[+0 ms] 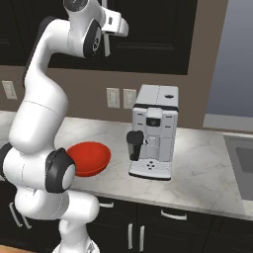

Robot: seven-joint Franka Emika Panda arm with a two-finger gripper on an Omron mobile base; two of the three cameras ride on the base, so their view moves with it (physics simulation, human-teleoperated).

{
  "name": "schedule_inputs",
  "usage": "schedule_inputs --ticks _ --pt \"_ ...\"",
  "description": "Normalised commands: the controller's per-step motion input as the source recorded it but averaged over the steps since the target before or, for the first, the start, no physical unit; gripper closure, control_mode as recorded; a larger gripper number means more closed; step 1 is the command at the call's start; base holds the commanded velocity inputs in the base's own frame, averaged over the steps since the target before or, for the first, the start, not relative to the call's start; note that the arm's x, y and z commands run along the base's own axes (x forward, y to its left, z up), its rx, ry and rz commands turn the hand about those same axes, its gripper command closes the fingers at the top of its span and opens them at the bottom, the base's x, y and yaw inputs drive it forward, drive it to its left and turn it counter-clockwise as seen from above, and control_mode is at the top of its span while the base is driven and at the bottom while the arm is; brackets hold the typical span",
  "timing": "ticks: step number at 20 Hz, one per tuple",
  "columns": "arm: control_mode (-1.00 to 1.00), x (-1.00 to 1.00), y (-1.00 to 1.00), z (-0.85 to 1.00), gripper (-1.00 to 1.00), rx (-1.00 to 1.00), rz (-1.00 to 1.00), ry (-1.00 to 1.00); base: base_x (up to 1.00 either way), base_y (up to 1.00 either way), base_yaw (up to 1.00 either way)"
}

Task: Open the cabinet and setup a tea strainer by placing it in the bowl upright.

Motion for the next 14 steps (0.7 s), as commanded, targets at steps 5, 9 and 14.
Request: schedule_inputs --ticks 5,9,14 --pt "-1.0 0.51 -0.01 -0.07 -1.0 0.0 0.0 0.0 0.0 0.0 0.0" --pt "-1.0 0.48 -0.05 -0.13 -1.0 0.0 0.0 0.0 0.0 0.0 0.0" --pt "-1.0 0.48 -0.1 -0.14 -1.0 0.0 0.0 0.0 0.0 0.0 0.0"
